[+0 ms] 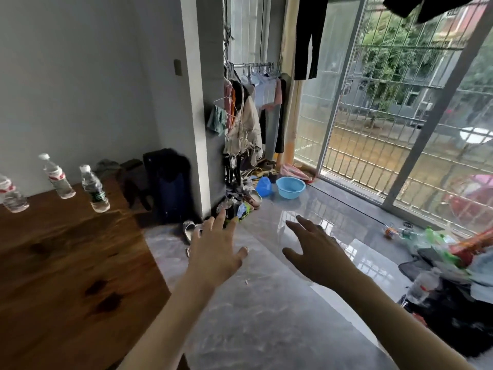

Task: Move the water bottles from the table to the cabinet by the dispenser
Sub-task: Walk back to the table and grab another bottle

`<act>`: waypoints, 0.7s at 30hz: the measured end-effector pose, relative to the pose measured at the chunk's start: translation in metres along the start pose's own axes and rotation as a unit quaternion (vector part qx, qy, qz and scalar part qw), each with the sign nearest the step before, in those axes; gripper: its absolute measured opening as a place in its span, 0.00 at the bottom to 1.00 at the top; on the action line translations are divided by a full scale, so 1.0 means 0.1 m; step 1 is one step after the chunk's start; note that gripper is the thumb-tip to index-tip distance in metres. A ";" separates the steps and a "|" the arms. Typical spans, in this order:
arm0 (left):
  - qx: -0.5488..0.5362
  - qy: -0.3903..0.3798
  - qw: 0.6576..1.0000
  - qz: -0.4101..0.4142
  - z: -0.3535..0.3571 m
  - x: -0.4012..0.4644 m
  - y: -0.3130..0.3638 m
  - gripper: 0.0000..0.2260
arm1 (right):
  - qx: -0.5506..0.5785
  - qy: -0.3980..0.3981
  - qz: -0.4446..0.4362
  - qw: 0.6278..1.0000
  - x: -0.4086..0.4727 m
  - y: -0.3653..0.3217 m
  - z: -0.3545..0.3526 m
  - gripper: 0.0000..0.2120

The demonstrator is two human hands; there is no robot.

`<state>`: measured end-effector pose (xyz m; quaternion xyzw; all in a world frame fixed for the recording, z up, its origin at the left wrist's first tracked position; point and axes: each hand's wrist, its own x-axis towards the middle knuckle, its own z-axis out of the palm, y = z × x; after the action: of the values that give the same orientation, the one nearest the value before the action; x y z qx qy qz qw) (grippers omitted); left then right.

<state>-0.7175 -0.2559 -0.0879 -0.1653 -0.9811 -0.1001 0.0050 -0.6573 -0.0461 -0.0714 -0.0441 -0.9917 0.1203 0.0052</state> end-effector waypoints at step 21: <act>-0.004 -0.017 0.998 -0.068 0.41 3.12 0.11 0.30 | 0.021 -0.056 -0.091 0.994 3.45 0.85 0.01 0.32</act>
<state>-1.0076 -0.1367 -0.1125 -0.1001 -0.9897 -0.1009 -0.0189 -0.9938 0.0661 -0.0931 0.0537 -0.9877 0.1420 -0.0383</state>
